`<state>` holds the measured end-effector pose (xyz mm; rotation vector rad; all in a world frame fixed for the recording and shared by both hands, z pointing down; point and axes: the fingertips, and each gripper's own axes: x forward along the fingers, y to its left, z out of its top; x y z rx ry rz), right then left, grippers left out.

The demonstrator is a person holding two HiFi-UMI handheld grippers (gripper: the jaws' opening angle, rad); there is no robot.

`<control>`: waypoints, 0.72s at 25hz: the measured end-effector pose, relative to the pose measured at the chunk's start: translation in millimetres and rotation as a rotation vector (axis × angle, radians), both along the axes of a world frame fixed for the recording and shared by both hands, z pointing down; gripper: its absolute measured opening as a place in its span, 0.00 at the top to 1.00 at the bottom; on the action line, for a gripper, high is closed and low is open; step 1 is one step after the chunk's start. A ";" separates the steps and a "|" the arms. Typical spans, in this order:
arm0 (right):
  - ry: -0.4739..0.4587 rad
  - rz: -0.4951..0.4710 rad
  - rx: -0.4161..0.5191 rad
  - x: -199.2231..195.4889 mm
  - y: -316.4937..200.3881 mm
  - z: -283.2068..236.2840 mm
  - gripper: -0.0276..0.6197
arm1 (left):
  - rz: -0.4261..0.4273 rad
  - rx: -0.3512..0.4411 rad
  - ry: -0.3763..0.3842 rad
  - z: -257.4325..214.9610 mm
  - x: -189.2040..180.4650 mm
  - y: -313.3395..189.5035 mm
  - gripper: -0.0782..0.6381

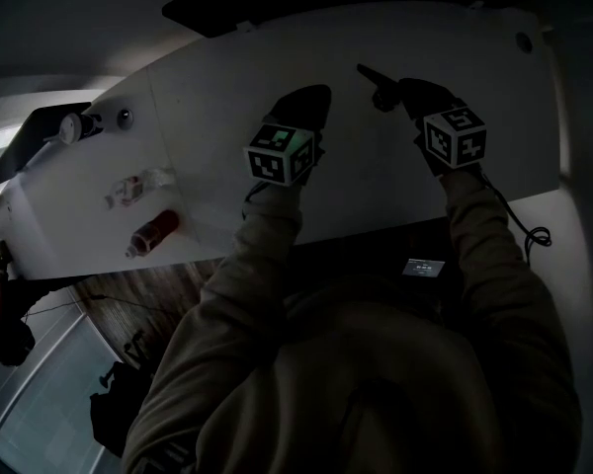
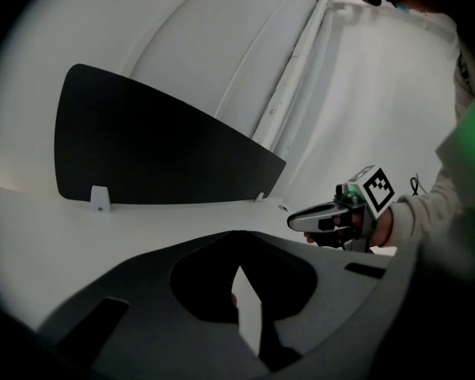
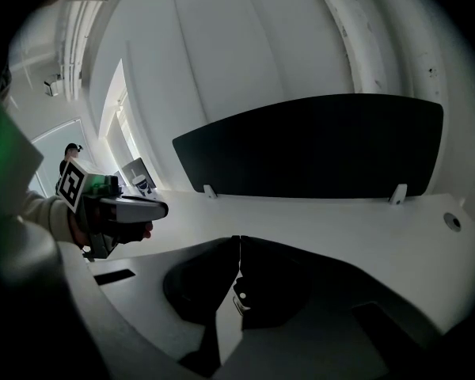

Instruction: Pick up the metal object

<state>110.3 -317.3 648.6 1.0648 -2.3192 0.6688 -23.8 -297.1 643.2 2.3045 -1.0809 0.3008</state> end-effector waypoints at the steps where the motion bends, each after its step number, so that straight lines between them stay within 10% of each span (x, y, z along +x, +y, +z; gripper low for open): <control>1: 0.002 -0.001 -0.004 0.1 0.7 2.1 0.93 | -0.002 -0.003 0.003 1.5 -0.1 0.4 0.89; 9: 0.131 -0.101 -0.035 -3.3 15.2 36.7 0.91 | 0.004 -0.020 0.011 12.3 3.3 6.3 0.89; 18: 0.278 -0.192 -0.055 -8.8 20.9 68.2 0.63 | -0.025 -0.062 0.075 20.2 -8.3 5.6 0.89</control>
